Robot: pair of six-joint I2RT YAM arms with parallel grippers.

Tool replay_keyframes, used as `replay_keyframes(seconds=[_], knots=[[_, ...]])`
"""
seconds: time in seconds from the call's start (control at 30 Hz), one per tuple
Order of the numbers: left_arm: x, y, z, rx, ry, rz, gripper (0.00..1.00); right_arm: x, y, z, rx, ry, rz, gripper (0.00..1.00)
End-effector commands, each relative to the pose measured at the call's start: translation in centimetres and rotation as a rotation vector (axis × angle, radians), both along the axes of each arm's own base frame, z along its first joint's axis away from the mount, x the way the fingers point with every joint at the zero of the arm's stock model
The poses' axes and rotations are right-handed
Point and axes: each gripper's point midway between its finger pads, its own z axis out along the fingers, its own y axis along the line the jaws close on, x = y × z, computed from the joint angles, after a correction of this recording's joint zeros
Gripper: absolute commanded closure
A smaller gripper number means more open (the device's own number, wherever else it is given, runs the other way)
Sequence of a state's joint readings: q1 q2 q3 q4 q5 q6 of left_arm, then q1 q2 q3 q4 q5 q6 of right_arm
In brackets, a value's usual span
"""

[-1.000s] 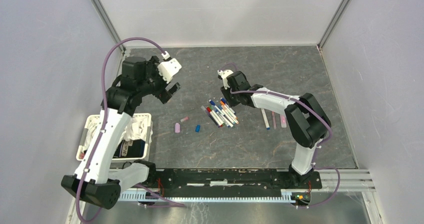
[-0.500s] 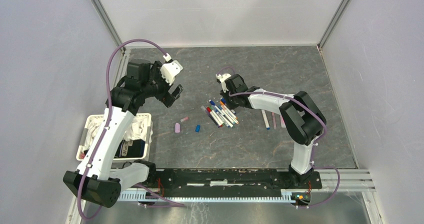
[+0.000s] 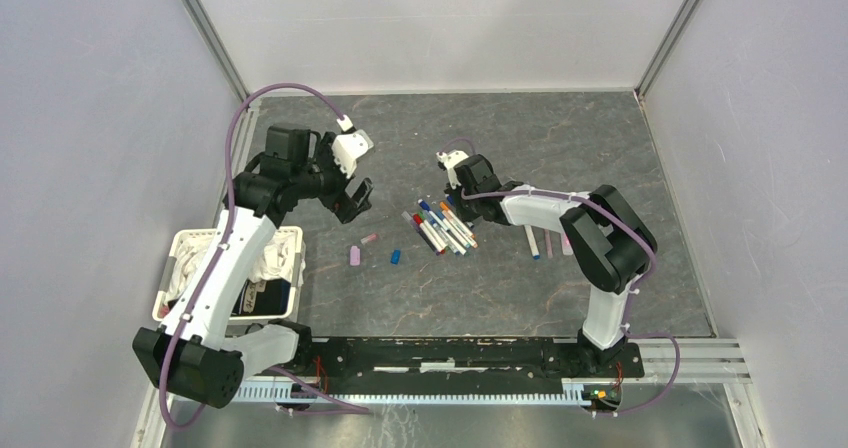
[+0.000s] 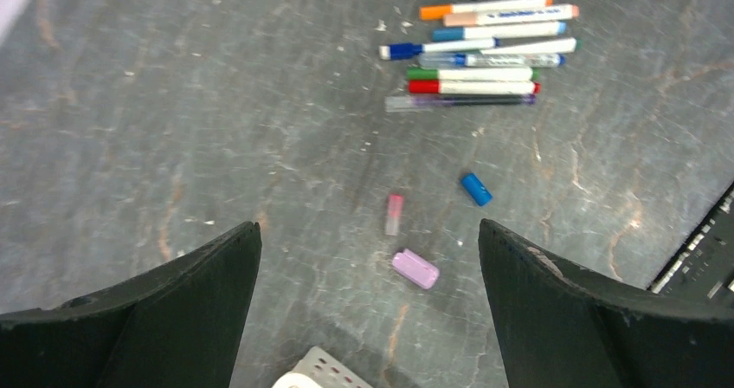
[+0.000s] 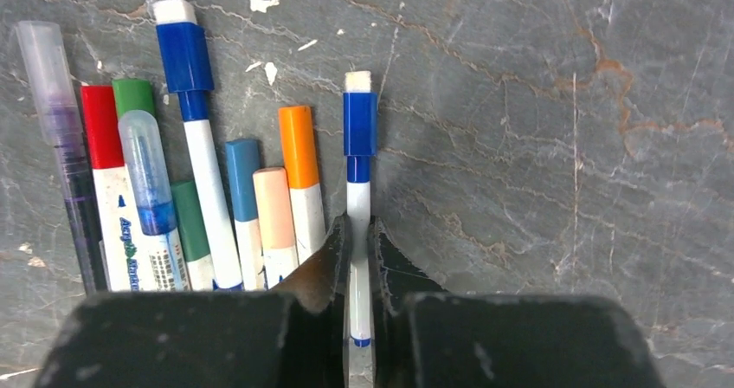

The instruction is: Open the pen caps

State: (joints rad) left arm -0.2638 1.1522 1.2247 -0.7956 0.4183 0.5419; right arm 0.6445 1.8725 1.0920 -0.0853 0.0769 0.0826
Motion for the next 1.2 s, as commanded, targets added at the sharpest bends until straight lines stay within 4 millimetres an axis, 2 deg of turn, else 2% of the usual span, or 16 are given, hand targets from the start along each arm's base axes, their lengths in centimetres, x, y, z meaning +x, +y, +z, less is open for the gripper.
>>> replay_keyframes(seconds=[0.0, 0.13, 0.23, 0.33, 0.43, 0.5, 0.63, 0.73, 0.93, 1.1, 1.17], knots=[[-1.8, -2.2, -2.3, -0.075, 0.096, -0.09, 0.0, -0.2, -1.2, 0.8, 0.084, 0.037, -0.044, 0.98], [-2.4, -2.8, -4.6, -0.028, 0.121, -0.141, 0.0, 0.4, -0.6, 5.4, 0.161, -0.021, -0.018, 1.0], [-2.6, -3.5, -5.5, -0.011, 0.132, -0.188, 0.0, -0.2, 0.5, 9.1, 0.245, -0.048, 0.037, 1.0], [-3.0, -4.2, -6.1, 0.004, 0.122, -0.256, 0.0, -2.9, 3.2, 11.9, 0.395, 0.026, 0.174, 1.0], [-4.0, -5.1, -6.1, 0.014, 0.078, -0.353, 0.0, -7.2, 6.0, 14.1, 0.554, 0.176, 0.35, 1.0], [-4.5, -5.6, -5.8, 0.02, 0.047, -0.402, 0.0, -9.9, 6.8, 14.9, 0.609, 0.253, 0.435, 1.0], [-5.4, -6.4, -5.6, 0.01, 0.04, -0.487, 0.0, -14.0, 8.1, 15.9, 0.67, 0.33, 0.565, 1.0], [-6.2, -7.1, -5.7, -0.004, 0.044, -0.557, 0.0, -16.1, 9.0, 16.0, 0.681, 0.383, 0.637, 1.0], [-7.6, -7.8, -6.5, 0.006, 0.074, -0.645, 0.03, -17.7, 10.3, 15.8, 0.702, 0.45, 0.701, 1.0], [-8.5, -7.6, -7.5, 0.029, 0.102, -0.675, 0.18, -17.4, 11.0, 16.0, 0.729, 0.472, 0.699, 1.0], [-8.7, -7.6, -7.6, 0.031, 0.104, -0.681, 0.27, -17.3, 11.3, 16.1, 0.735, 0.476, 0.697, 1.0]])
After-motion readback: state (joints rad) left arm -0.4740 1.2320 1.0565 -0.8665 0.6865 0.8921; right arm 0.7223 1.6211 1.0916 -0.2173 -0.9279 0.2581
